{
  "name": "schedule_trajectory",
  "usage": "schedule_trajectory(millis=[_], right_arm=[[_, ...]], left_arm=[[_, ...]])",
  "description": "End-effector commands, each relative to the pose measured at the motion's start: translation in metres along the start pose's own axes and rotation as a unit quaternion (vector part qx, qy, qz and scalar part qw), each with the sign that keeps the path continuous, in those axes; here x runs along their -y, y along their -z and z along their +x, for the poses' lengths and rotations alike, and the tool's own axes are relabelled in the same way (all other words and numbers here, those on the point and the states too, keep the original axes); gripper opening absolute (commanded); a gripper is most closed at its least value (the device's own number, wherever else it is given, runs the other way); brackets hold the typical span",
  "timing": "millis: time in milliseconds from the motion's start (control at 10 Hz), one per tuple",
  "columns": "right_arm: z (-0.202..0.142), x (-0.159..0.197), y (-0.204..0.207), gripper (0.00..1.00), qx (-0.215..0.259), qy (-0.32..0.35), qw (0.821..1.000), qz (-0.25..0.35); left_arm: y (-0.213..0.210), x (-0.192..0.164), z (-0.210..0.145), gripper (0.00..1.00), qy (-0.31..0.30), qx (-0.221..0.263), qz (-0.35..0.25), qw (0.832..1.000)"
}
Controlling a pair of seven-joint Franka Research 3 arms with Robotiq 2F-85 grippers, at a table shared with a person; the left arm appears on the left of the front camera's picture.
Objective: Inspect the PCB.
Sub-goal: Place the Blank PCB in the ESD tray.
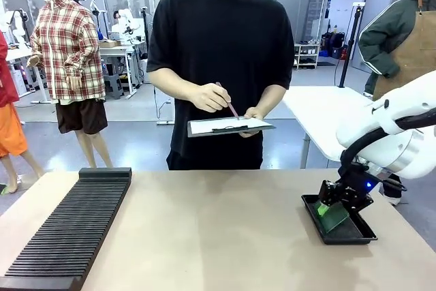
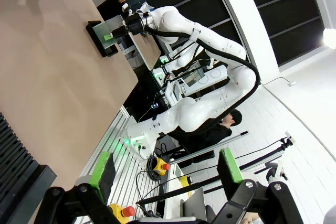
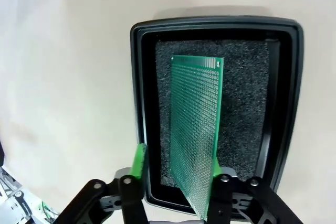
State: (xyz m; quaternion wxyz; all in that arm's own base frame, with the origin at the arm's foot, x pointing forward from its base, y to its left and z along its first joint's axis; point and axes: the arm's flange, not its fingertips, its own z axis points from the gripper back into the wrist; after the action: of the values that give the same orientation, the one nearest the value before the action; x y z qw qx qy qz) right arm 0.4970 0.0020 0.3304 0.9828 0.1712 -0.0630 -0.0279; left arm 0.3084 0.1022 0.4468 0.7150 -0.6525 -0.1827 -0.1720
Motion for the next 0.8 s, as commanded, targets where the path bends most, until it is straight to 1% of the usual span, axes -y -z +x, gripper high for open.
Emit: schedule_trajectory(millis=[0, 200, 300, 400, 500, 600, 700], right_arm=[[-0.008, -0.007, -0.005, 1.00, 0.020, 0.015, 0.999, -0.040], [-0.014, -0.015, -0.015, 1.00, 0.053, 0.017, 0.993, -0.104], [-0.018, -0.018, -0.022, 1.00, 0.062, 0.016, 0.991, -0.117], [-0.020, -0.020, -0.028, 1.00, 0.066, 0.017, 0.991, -0.112], [-0.022, -0.019, -0.029, 1.00, 0.057, 0.027, 0.992, -0.113], [-0.011, -0.008, -0.023, 1.00, 0.058, 0.000, 0.994, -0.096], [-0.011, -0.008, -0.023, 1.00, 0.058, 0.000, 0.994, -0.096]], left_arm=[[-0.001, 0.004, 0.004, 1.00, -0.005, -0.004, -0.006, 1.000], [-0.001, 0.004, 0.004, 1.00, -0.005, -0.004, -0.006, 1.000], [-0.001, 0.004, 0.004, 1.00, -0.005, -0.004, -0.006, 1.000], [-0.001, 0.004, 0.004, 1.00, -0.005, -0.004, -0.006, 1.000], [-0.001, 0.004, 0.004, 1.00, -0.005, -0.004, -0.006, 1.000], [-0.001, 0.004, 0.004, 1.00, -0.005, -0.004, -0.006, 1.000], [-0.001, 0.004, 0.004, 1.00, -0.005, -0.004, -0.006, 1.000]])
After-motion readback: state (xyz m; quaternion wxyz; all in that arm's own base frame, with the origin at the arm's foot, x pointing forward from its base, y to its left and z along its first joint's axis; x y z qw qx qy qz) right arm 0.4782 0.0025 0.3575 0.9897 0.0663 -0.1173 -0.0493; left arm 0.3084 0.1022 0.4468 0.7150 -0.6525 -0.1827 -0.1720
